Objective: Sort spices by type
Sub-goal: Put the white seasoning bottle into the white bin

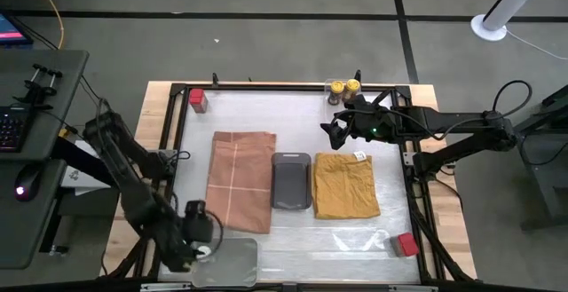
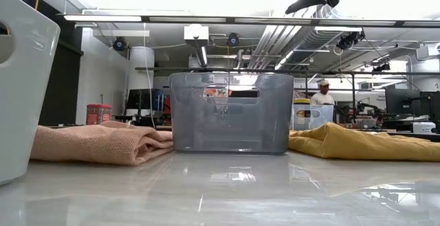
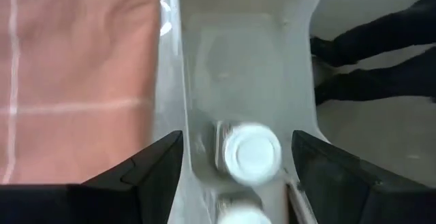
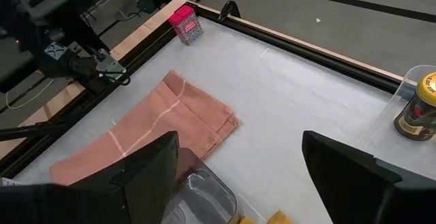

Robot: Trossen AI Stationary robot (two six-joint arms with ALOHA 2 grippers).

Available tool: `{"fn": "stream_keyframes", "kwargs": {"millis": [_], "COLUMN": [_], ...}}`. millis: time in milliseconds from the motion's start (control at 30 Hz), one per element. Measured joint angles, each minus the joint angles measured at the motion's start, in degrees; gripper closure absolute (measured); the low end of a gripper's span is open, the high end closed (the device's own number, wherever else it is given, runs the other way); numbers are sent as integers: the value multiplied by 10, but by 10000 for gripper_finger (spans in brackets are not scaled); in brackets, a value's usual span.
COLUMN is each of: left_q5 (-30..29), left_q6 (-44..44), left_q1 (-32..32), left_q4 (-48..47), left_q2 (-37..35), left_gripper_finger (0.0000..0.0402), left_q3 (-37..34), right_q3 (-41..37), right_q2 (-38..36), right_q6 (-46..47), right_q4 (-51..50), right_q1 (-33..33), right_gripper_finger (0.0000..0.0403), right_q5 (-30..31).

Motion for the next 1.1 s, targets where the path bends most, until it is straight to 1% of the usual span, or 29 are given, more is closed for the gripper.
{"fn": "stream_keyframes", "kwargs": {"millis": [67,167,267,367,567,800,1100], "left_q5": [26,46,27,-1,2,9,15], "left_q6": [-30,-63,-77,-118,-159,-193,-174], "left_q1": [-12,-54,-94,-117,-122,-121,-122], "left_q4": [-18,-45,-62,-60,-61,-67,-68], "left_q2": [-22,-35,-24,4,62,90,120], "left_gripper_finger": [142,144,144,145,143,142,141], "left_q3": [1,1,1,1,0,0,0], "right_q3": [0,0,0,0,0,0,0], "right_q2": [0,0,0,0,0,0,0], "right_q6": [0,0,0,-3,-4,-4,-5], "right_q4": [0,0,0,0,0,0,0], "right_q1": [0,0,0,0,0,0,0], "right_gripper_finger": [96,96,96,96,96,96,96], "right_q5": [0,0,0,0,1,3,4]}}
